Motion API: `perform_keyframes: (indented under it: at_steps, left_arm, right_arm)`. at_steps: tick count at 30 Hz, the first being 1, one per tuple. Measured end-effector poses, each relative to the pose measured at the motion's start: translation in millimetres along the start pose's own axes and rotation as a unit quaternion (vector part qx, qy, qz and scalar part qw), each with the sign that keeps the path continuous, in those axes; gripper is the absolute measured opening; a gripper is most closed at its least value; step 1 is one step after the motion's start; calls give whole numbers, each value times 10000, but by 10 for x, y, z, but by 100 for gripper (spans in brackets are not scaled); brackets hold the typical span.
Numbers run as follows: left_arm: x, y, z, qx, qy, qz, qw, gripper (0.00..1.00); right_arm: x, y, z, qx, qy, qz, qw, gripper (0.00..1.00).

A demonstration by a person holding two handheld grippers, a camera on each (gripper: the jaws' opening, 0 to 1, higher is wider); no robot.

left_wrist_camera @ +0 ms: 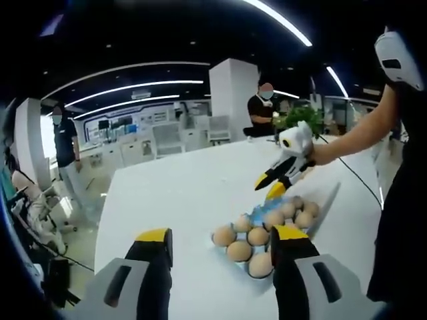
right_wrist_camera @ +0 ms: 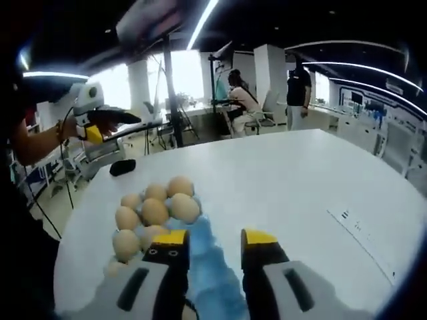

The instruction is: Place the egg into an empty slot of the egg tray after lifting it from the table, then release the egg inside the slot.

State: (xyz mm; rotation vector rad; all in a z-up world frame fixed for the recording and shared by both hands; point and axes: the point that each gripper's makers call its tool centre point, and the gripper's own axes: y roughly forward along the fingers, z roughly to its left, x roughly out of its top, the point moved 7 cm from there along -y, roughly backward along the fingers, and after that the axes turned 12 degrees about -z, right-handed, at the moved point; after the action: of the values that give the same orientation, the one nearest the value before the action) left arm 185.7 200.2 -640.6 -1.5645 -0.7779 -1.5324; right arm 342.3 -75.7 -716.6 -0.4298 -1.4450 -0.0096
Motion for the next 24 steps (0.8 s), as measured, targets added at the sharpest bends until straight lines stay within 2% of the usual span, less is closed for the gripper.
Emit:
perform_keyframes:
  at_steps: [4, 12, 24]
  left_arm:
    - [8, 17, -9, -17, 0, -10, 10000, 60]
    - [12, 12, -13, -3, 3, -3, 10000, 60]
    - [15, 14, -16, -13, -8, -18, 10000, 60]
  right_arm:
    - [-44, -130, -51, -160, 94, -12, 9998, 31]
    - [-127, -445, -77, -332, 15, 100, 9994, 31]
    - [-183, -855, -245, -835, 121, 75, 9964, 30]
